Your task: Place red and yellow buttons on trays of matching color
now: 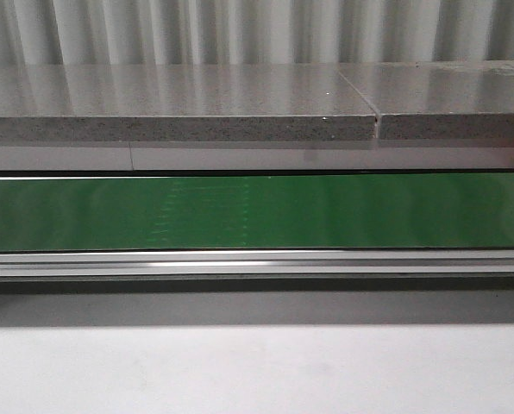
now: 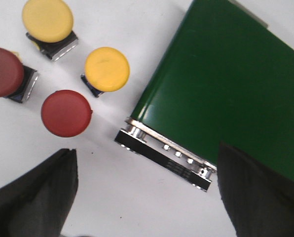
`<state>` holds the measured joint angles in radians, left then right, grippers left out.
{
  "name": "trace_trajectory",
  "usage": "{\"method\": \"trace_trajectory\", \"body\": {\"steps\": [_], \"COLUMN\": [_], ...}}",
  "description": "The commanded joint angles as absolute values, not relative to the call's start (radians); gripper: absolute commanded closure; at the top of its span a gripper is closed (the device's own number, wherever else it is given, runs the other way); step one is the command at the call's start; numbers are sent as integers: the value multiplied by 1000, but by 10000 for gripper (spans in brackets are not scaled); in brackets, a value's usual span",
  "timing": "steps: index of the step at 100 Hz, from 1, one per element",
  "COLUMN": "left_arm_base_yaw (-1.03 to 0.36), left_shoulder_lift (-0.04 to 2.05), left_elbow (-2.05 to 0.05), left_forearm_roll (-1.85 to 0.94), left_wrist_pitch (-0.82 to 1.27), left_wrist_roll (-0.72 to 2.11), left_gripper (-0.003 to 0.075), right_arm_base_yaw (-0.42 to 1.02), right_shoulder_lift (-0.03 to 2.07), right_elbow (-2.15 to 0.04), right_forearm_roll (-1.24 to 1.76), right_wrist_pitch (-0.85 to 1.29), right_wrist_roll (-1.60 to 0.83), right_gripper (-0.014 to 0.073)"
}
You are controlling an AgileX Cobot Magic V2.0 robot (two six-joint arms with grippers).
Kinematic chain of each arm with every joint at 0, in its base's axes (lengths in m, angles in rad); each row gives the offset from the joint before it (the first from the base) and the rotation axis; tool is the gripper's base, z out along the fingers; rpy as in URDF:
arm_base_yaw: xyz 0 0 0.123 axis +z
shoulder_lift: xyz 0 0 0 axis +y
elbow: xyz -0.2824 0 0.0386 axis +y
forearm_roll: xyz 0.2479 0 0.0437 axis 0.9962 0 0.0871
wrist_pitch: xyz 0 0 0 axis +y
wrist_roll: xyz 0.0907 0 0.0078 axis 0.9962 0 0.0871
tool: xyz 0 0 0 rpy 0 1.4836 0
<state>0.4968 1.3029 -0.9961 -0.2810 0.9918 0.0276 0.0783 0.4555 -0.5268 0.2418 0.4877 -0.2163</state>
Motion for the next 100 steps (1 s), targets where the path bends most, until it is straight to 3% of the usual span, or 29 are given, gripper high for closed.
{"method": "trace_trajectory", "body": {"steps": [1, 54, 100], "left_arm_base_yaw": [519, 524, 524], "left_shoulder_lift": [1346, 1661, 1824], "left_elbow": [-1076, -1390, -1488], "left_forearm_roll": [-280, -122, -82], "left_wrist_pitch": [1013, 1122, 1130], "left_wrist_roll": [17, -18, -30], "left_gripper": [155, 155, 155], "right_arm_base_yaw": [81, 81, 81], "right_shoulder_lift": [455, 455, 455], "right_elbow": [-550, -550, -550], "right_forearm_roll": [246, 246, 246], "right_wrist_pitch": [415, 415, 415], "right_wrist_roll": [-227, -227, -227], "right_gripper": [659, 659, 659]}}
